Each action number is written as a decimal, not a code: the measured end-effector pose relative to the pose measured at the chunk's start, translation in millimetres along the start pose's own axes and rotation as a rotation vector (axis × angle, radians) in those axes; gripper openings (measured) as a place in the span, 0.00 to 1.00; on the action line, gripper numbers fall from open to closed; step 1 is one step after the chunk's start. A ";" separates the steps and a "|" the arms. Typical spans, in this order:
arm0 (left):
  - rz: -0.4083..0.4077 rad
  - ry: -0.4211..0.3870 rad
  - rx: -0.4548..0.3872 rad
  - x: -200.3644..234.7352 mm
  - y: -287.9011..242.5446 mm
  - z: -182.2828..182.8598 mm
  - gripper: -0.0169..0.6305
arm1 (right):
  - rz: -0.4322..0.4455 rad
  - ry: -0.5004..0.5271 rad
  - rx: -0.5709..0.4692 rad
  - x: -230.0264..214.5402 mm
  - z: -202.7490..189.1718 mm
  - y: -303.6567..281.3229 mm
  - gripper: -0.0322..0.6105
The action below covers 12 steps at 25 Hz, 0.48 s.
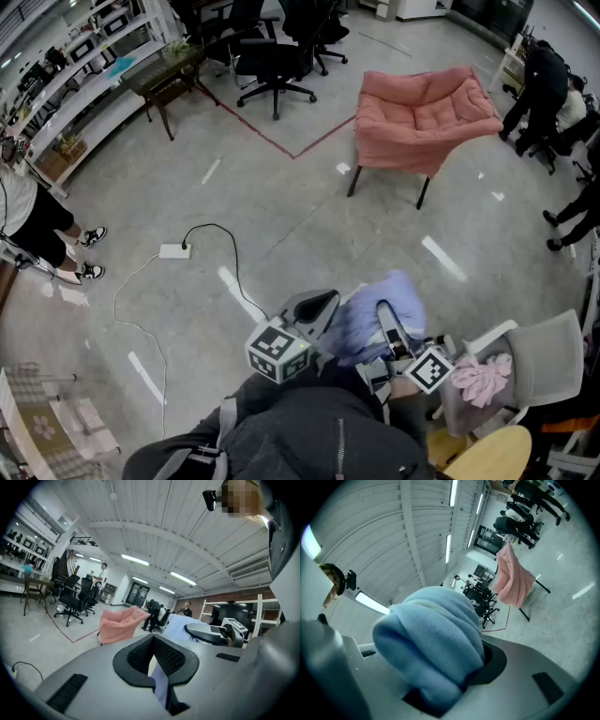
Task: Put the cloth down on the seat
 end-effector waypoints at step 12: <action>-0.053 -0.013 -0.021 21.1 4.1 -0.5 0.04 | -0.039 0.066 0.004 8.9 -15.0 -22.0 0.34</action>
Point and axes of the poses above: the fingertips, and each gripper's own axes: y backward along the fingers, x to its left, z out of its top, the point moved 7 cm from there along y, backward along the fingers, and after that the axes turned 14 degrees about -y, right-handed, at the moved point
